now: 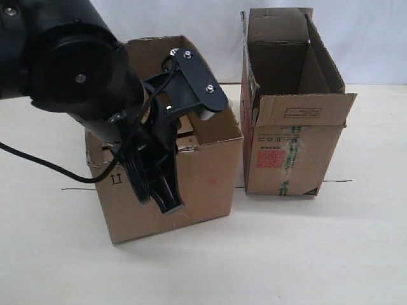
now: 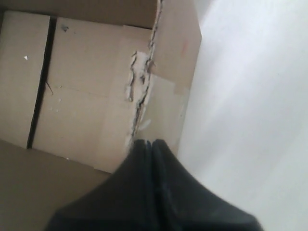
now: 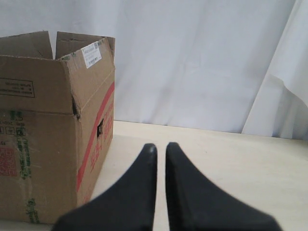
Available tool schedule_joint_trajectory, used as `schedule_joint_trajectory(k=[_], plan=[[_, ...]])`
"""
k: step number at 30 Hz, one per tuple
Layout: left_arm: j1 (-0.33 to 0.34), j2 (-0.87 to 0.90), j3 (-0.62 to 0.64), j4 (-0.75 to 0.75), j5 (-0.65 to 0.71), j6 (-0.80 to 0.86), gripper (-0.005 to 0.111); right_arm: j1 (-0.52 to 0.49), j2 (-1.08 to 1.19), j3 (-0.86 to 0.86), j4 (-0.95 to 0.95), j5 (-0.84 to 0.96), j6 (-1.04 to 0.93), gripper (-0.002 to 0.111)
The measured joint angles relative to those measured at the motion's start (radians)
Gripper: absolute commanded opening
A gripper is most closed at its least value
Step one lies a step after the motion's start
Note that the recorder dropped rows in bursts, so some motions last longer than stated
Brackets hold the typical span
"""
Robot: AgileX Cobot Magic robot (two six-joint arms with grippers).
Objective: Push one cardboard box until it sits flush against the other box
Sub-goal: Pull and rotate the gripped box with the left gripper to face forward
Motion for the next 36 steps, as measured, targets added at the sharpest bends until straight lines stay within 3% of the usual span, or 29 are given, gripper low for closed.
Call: schedule_joint_trajectory(k=[10, 19, 36], plan=[[0.042, 0.000, 0.000, -0.007, -0.032, 0.009, 0.000, 0.000, 0.000, 0.000, 0.000, 0.000, 0.000, 0.005], [0.043, 0.000, 0.000, -0.189, 0.080, 0.154, 0.000, 0.000, 0.000, 0.000, 0.000, 0.000, 0.000, 0.005], [0.043, 0.119, 0.000, 0.030, 0.053, 0.161, 0.000, 0.000, 0.000, 0.000, 0.000, 0.000, 0.000, 0.005]])
